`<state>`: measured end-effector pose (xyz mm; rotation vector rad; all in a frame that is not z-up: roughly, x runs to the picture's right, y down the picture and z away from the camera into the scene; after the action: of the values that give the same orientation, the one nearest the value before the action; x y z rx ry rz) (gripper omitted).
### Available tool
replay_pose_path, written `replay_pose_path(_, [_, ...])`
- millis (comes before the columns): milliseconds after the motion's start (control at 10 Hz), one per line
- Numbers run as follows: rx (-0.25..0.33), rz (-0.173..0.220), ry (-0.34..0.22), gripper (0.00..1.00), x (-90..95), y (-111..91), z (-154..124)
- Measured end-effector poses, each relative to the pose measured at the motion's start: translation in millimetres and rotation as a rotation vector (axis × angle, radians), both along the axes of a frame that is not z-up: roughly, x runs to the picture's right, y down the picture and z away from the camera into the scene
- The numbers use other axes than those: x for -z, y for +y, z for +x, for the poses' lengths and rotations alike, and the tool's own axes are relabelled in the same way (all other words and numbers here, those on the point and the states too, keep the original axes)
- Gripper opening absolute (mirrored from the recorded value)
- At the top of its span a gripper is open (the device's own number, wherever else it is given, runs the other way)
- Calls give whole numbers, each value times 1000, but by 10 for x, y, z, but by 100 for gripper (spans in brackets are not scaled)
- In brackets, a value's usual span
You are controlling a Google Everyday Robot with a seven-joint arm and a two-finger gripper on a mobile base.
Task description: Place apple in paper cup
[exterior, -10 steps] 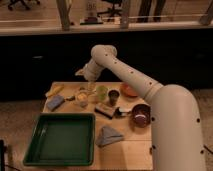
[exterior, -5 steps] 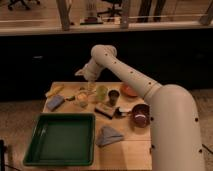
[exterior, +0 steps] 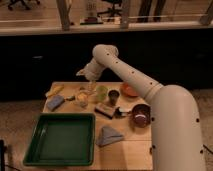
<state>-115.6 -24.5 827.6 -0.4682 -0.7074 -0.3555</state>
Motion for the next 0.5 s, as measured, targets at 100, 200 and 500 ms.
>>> replay_pose_path(100, [-2,-2,5,80,3,-5,24])
replay_pose_path(200, [-5,-7,10,80,4,-6,53])
replay_pose_path(500, [-8,-10,17,80,8,-13,76])
